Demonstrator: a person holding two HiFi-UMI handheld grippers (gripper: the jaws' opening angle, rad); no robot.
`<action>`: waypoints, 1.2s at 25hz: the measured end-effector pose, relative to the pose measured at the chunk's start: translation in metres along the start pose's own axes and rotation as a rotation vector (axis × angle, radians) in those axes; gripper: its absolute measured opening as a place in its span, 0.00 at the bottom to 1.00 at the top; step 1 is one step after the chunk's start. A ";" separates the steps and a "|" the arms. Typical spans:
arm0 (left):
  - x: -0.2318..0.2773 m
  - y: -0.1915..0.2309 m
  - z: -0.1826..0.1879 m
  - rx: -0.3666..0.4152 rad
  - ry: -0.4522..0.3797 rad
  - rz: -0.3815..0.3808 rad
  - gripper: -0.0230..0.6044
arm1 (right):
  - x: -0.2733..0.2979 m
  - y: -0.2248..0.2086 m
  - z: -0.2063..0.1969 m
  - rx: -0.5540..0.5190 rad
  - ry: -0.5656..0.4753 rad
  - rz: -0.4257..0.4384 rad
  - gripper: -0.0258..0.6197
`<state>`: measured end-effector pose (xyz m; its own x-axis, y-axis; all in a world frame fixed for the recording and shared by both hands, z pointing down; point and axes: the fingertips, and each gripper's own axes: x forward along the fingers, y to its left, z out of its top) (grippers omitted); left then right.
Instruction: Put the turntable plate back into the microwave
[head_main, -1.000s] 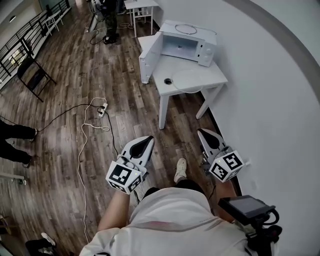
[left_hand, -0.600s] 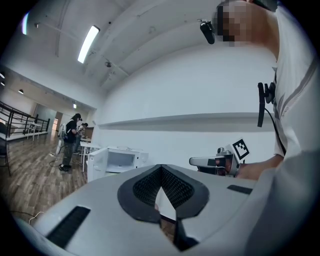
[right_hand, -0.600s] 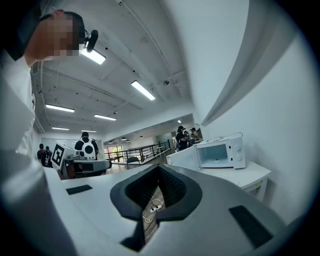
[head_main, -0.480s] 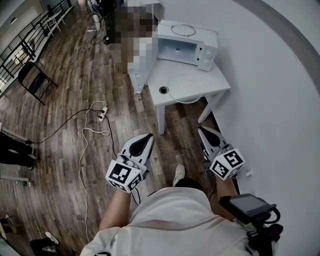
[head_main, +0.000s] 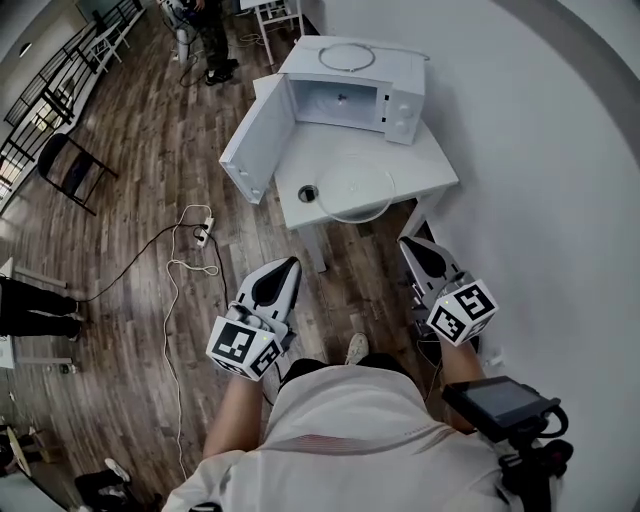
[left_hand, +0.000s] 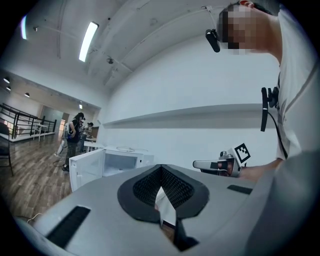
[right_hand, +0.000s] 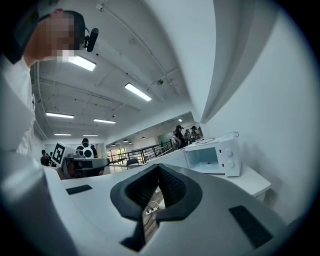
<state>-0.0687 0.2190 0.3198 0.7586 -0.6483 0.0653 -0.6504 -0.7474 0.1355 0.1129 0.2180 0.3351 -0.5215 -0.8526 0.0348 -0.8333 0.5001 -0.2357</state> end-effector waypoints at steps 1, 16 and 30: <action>0.016 0.000 0.000 0.002 0.010 0.002 0.05 | 0.003 -0.017 0.002 0.011 -0.002 -0.001 0.04; 0.090 0.036 0.000 -0.009 0.025 -0.060 0.05 | 0.039 -0.077 -0.004 0.061 0.001 -0.064 0.04; 0.151 0.156 0.003 -0.004 0.032 -0.169 0.05 | 0.146 -0.092 0.017 0.035 -0.025 -0.212 0.04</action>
<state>-0.0560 0.0043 0.3481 0.8581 -0.5083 0.0726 -0.5132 -0.8448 0.1516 0.1167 0.0451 0.3456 -0.3304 -0.9417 0.0630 -0.9166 0.3042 -0.2595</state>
